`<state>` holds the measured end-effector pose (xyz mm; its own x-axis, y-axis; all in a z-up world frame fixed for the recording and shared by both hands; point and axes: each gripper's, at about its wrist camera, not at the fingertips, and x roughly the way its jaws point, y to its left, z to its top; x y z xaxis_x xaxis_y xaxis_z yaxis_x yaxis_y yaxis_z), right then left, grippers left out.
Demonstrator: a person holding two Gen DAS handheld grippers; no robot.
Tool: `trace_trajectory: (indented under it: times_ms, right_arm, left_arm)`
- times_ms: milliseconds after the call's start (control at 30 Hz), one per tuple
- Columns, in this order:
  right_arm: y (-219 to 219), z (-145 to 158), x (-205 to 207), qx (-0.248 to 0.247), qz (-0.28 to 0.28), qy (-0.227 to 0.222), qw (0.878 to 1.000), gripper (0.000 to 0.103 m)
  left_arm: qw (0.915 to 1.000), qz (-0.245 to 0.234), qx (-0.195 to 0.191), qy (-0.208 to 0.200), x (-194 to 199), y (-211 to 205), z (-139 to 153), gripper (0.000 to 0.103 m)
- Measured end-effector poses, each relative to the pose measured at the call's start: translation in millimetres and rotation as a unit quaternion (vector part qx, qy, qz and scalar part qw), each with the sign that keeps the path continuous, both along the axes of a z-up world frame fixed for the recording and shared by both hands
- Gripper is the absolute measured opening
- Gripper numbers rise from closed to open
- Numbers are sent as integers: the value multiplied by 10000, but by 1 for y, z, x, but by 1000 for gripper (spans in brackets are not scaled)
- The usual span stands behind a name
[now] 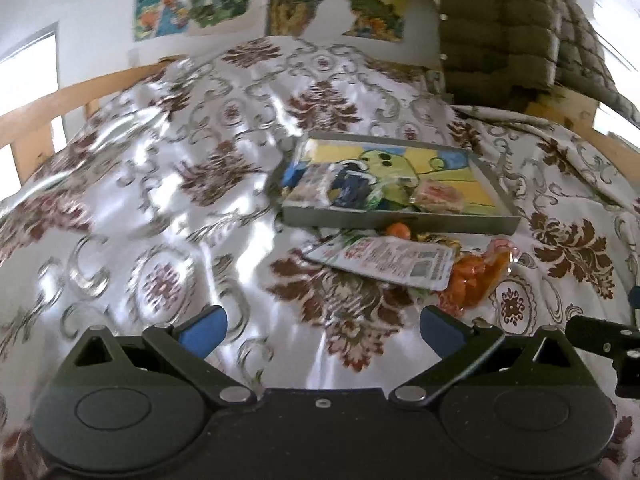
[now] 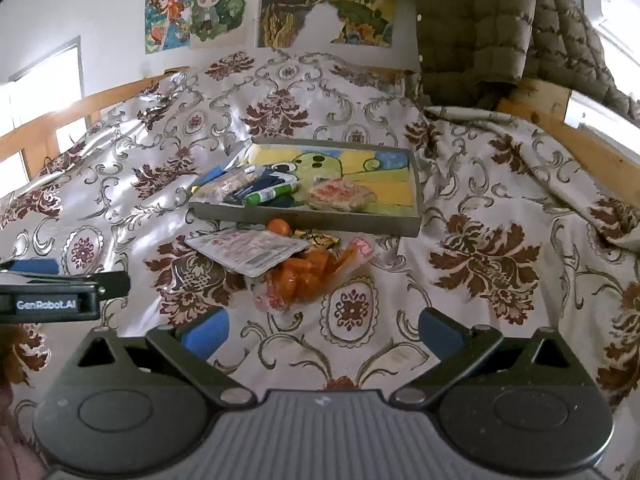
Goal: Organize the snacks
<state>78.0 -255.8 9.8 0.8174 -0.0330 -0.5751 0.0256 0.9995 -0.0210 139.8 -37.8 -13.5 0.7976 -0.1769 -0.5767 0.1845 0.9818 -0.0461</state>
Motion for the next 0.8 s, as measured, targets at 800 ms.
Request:
trace_trajectory:
  times_ms: [800]
  right_arm:
    - [-24, -48, 102, 486, 756, 561, 9944, 95]
  left_arm:
    - [9725, -292, -2033, 1100, 125, -9, -59, 102]
